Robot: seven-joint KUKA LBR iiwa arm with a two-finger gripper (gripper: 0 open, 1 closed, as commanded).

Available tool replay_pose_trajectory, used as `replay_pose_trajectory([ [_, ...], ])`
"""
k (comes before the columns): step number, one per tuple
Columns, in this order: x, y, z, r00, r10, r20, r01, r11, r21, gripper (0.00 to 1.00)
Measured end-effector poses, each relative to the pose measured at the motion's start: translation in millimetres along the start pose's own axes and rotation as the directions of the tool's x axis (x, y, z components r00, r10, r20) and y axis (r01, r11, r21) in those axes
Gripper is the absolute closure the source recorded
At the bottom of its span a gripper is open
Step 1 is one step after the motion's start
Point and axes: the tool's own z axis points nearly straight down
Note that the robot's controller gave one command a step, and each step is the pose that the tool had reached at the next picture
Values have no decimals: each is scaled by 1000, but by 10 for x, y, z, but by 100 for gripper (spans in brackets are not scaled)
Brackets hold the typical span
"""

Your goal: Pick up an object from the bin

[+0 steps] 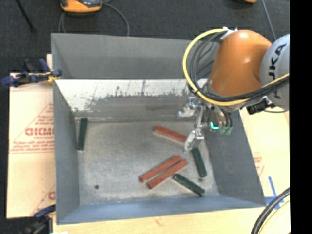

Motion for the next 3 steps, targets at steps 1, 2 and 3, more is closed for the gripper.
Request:
replay_pose_trajectory([
  [1,-15,-1,-43,1000,0,8,0,1000,1,0],
  [2,196,109,693,999,-39,11,39,999,2,0],
  [3,284,298,1359,934,-356,8,356,934,4,0],
])
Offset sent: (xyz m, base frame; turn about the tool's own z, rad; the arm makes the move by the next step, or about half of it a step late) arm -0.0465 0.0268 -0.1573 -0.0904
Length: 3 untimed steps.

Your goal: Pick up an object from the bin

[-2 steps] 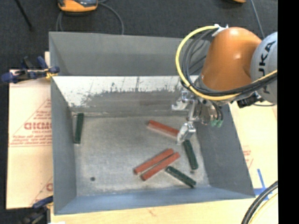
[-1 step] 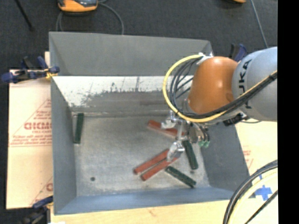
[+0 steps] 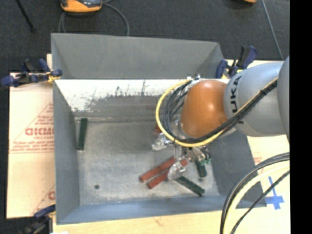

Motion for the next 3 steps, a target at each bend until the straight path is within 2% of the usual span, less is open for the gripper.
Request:
replay_pose_trajectory([
  [1,-51,32,157,999,-50,-6,50,999,-1,0],
  [2,-125,114,-30,994,-109,-3,109,994,-1,0],
  [3,-119,29,-8,999,-52,-4,52,999,-4,100],
])
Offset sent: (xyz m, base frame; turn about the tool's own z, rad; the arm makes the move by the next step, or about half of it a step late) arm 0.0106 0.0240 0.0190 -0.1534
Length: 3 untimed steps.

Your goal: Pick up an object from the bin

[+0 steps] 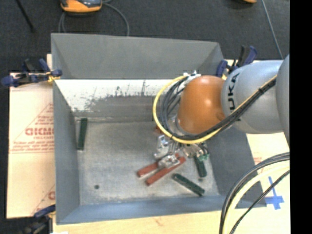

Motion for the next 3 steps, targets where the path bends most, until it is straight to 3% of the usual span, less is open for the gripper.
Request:
replay_pose_trajectory([
  [3,3,36,-60,1000,0,3,0,1000,3,100],
])
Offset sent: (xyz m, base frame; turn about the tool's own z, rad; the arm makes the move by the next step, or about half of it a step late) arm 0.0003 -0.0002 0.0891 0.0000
